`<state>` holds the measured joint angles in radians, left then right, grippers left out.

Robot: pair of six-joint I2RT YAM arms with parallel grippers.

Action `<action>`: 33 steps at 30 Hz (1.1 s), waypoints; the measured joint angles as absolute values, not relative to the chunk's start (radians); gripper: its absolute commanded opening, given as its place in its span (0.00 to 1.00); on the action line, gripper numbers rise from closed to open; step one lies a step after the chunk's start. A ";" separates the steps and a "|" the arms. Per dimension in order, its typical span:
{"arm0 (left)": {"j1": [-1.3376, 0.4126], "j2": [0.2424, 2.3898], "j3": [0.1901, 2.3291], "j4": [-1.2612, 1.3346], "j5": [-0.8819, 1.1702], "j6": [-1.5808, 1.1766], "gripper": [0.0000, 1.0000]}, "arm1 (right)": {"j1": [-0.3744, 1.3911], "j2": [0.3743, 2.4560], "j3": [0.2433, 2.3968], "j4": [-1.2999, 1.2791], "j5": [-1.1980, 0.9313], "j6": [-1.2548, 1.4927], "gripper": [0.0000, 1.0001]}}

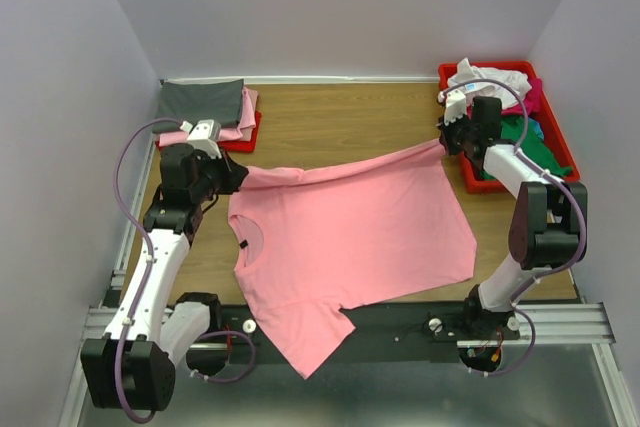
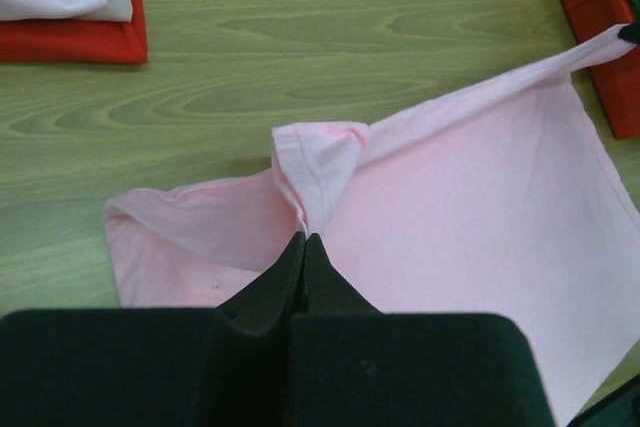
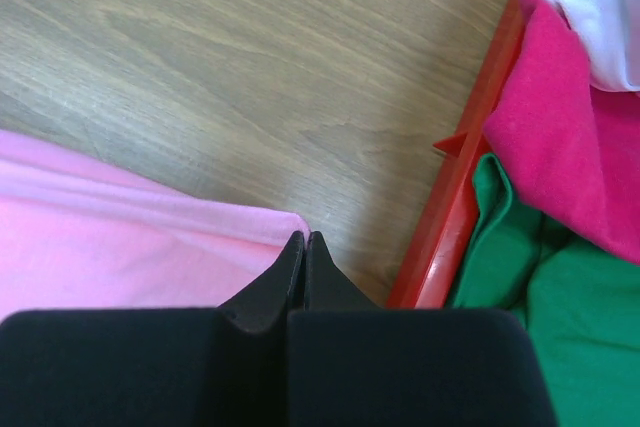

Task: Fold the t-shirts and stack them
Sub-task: Fold the tshirt

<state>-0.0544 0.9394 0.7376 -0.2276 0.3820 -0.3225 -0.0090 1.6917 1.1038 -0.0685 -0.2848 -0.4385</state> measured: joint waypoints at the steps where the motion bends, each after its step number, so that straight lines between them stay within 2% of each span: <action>1: -0.054 0.930 0.738 -0.231 0.382 -0.326 0.00 | -0.009 1.692 1.104 -0.068 -0.284 -0.438 0.00; 33: -0.054 0.899 0.721 -0.322 0.450 -0.350 0.00 | -0.010 1.683 1.066 -0.057 -0.273 -0.495 0.01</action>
<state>-0.0544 0.8986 0.7208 -0.3222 0.4496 -0.3496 -0.0105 1.6829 1.0660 -0.0570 -0.2729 -0.4950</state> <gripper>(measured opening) 0.004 0.009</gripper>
